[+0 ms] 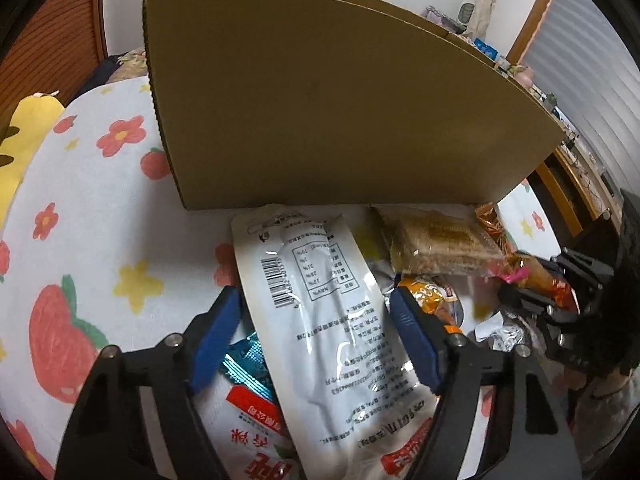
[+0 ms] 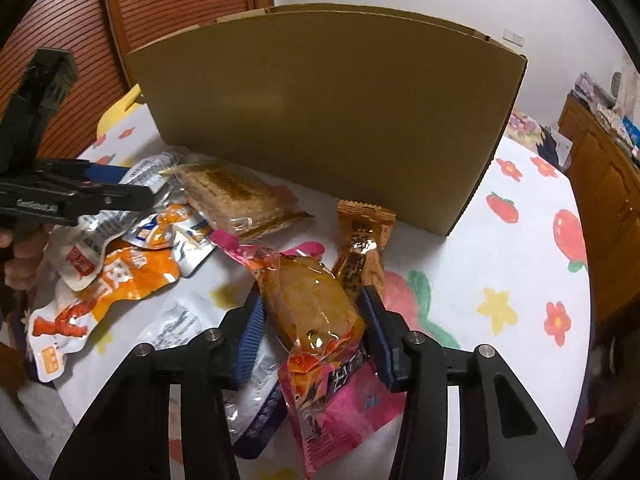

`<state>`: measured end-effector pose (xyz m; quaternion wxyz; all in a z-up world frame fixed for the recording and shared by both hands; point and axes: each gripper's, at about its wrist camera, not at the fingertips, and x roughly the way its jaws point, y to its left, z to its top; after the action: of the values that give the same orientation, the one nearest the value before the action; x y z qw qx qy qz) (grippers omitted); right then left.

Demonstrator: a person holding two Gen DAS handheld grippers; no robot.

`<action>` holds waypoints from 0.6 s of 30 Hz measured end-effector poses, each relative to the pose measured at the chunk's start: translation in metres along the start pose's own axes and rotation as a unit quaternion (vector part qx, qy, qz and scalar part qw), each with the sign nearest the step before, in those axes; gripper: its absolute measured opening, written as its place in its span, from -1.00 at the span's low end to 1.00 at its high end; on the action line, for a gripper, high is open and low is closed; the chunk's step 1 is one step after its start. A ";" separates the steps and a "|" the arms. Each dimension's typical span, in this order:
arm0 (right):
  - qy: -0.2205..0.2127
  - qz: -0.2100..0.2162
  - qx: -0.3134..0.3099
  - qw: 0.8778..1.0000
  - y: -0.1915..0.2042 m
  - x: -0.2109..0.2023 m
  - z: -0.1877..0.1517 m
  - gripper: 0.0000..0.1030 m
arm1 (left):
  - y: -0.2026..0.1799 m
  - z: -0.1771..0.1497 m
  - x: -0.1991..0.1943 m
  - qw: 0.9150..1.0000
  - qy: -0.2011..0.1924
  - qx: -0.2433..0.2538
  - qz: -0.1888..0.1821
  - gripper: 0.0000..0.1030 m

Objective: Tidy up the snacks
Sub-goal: 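Grasp the white duck-neck pouch with left tool while right tool grasps pink pastry, then lift both packets over the box and release them inside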

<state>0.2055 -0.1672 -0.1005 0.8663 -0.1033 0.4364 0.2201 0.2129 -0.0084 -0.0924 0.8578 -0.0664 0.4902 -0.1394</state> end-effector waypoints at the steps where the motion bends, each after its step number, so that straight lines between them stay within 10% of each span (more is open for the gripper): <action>1: -0.003 -0.001 -0.001 1.000 0.002 -0.002 -0.001 -0.09 | 0.001 0.001 0.000 1.000 0.000 -0.001 0.001 0.46; 18: -0.063 0.000 0.041 0.997 0.014 -0.022 -0.014 -0.10 | 0.006 -0.015 -0.027 0.999 -0.049 0.015 0.000 0.09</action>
<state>0.1776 -0.1659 -0.0908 0.8956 -0.0535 0.3898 0.2078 0.1878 0.0057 -0.0796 0.8819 -0.0602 0.4451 -0.1436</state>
